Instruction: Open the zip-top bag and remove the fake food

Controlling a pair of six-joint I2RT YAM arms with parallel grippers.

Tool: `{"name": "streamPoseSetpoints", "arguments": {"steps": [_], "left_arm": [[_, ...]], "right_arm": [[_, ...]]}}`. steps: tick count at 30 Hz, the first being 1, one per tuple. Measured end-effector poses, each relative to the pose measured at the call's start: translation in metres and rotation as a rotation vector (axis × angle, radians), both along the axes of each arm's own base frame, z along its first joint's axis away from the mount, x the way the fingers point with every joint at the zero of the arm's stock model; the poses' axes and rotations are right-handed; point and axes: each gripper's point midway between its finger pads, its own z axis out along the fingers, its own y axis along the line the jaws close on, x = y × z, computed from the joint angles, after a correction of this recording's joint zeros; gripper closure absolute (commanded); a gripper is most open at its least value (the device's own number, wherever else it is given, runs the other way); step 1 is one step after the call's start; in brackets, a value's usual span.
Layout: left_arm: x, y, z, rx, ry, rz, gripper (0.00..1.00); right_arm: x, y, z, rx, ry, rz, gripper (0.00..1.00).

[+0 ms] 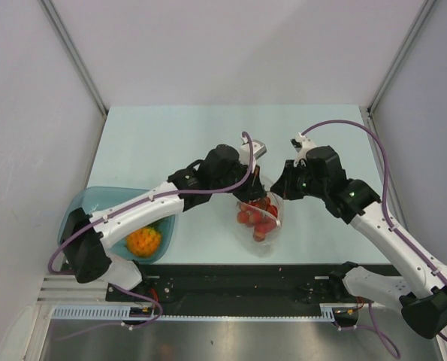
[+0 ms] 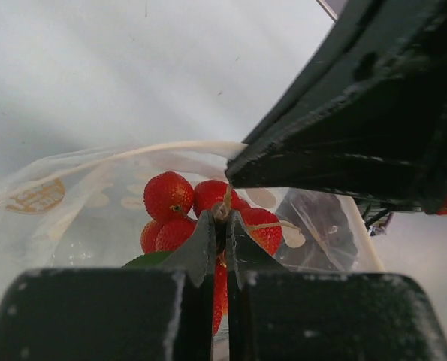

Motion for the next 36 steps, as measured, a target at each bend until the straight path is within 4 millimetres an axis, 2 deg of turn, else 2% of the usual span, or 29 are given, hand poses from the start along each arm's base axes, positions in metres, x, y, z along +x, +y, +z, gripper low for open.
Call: {"name": "streamPoseSetpoints", "arguments": {"steps": [3, 5, 7, 10, 12, 14, 19, 22, 25, 28, 31, 33, 36], "left_arm": [[-0.001, 0.004, 0.013, -0.005, -0.023, 0.009, 1.0], [0.006, 0.009, 0.033, -0.011, -0.064, 0.056, 1.0], [0.018, 0.015, 0.063, -0.03, -0.13, 0.12, 1.0], [0.033, 0.02, 0.122, -0.094, -0.243, 0.183, 1.0], [0.038, 0.024, 0.152, -0.138, -0.3, 0.215, 1.0], [0.042, 0.029, 0.171, -0.165, -0.335, 0.248, 1.0], [0.054, 0.049, 0.191, -0.185, -0.363, 0.366, 1.0], [0.066, 0.072, 0.2, -0.181, -0.371, 0.468, 1.0], [0.076, 0.104, 0.215, -0.184, -0.395, 0.573, 1.0], [0.084, 0.151, 0.227, -0.168, -0.42, 0.704, 1.0], [0.087, 0.219, 0.225, -0.096, -0.421, 0.907, 1.0], [0.086, 0.262, 0.214, -0.029, -0.405, 1.048, 1.0], [0.074, 0.327, 0.176, 0.124, -0.341, 1.262, 1.0]], "right_arm": [[0.0, -0.001, -0.001, -0.009, -0.002, -0.002, 1.0], [0.0, -0.002, -0.002, -0.012, 0.001, -0.001, 1.0], [0.0, -0.002, -0.002, -0.012, 0.0, -0.001, 1.0], [0.001, -0.002, -0.002, -0.013, -0.003, -0.004, 1.0], [0.0, -0.002, -0.002, -0.014, -0.002, -0.004, 1.0], [0.0, -0.002, -0.002, -0.014, -0.002, -0.004, 1.0], [0.002, -0.004, -0.002, -0.02, -0.005, -0.013, 1.0], [0.003, -0.005, -0.003, -0.027, -0.008, -0.021, 1.0], [0.004, -0.008, -0.004, -0.038, -0.009, -0.03, 1.0], [0.008, -0.013, -0.004, -0.05, -0.016, -0.045, 1.0], [0.015, -0.018, -0.001, -0.062, -0.028, -0.061, 1.0], [0.02, -0.021, 0.002, -0.068, -0.039, -0.071, 1.0], [0.027, -0.027, 0.006, -0.076, -0.054, -0.091, 1.0]]}}
